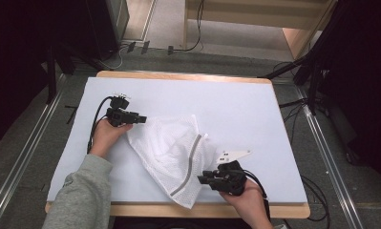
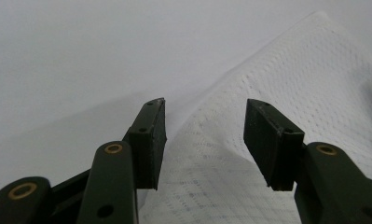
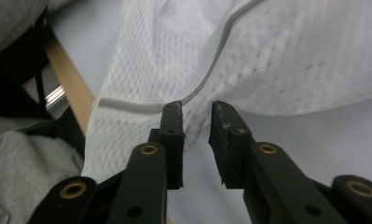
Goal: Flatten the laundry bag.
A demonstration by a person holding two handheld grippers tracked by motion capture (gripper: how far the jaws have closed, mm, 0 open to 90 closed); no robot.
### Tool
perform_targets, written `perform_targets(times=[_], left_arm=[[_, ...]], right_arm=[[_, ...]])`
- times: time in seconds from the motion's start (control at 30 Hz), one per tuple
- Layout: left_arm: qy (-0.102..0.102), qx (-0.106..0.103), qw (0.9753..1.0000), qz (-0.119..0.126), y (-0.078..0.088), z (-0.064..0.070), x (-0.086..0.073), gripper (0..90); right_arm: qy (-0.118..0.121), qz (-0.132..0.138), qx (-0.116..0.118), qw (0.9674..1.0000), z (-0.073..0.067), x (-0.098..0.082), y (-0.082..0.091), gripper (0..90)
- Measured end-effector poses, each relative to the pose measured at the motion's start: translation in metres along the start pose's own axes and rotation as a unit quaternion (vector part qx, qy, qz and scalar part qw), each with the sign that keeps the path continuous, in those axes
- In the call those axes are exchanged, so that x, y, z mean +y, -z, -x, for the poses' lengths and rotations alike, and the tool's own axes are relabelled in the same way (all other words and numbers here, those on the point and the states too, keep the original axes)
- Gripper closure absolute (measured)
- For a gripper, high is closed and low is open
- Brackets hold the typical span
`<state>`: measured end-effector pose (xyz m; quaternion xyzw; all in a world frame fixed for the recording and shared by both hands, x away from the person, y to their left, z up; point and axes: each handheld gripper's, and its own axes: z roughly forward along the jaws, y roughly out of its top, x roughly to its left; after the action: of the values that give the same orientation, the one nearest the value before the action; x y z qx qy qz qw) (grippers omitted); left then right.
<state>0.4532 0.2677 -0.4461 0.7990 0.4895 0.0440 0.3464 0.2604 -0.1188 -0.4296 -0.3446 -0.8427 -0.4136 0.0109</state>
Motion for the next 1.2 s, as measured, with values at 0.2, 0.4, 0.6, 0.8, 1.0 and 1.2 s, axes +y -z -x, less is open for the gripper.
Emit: perform_targets(times=[0.2,0.4,0.6,0.8,1.0,1.2], left_arm=[[-0.018,0.007,0.9997,-0.012,-0.005,0.003,-0.001,51.6],[-0.034,0.03,0.999,-0.01,-0.005,0.005,-0.003,59.9],[-0.031,0.029,0.999,-0.014,-0.005,0.006,-0.004,75.0],[-0.035,0.021,0.9989,-0.023,-0.006,0.005,-0.004,90.0],[0.005,-0.006,0.9998,-0.017,-0.002,-0.005,-0.003,90.0],[0.042,0.0,0.9989,0.02,0.014,-0.021,-0.005,90.0]], right_arm=[[0.008,0.055,-0.046,0.9974,0.021,0.016,0.017,62.2],[0.011,0.067,-0.081,0.9944,0.04,0.031,0.007,48.0],[0.005,0.046,-0.071,0.9964,0.05,0.049,-0.013,39.9],[-0.029,0.008,-0.047,0.9984,0.068,0.055,-0.044,44.6],[-0.025,-0.022,-0.061,0.9976,0.073,0.048,-0.051,77.8],[-0.028,-0.005,-0.048,0.9984,0.072,0.05,-0.038,90.0]])
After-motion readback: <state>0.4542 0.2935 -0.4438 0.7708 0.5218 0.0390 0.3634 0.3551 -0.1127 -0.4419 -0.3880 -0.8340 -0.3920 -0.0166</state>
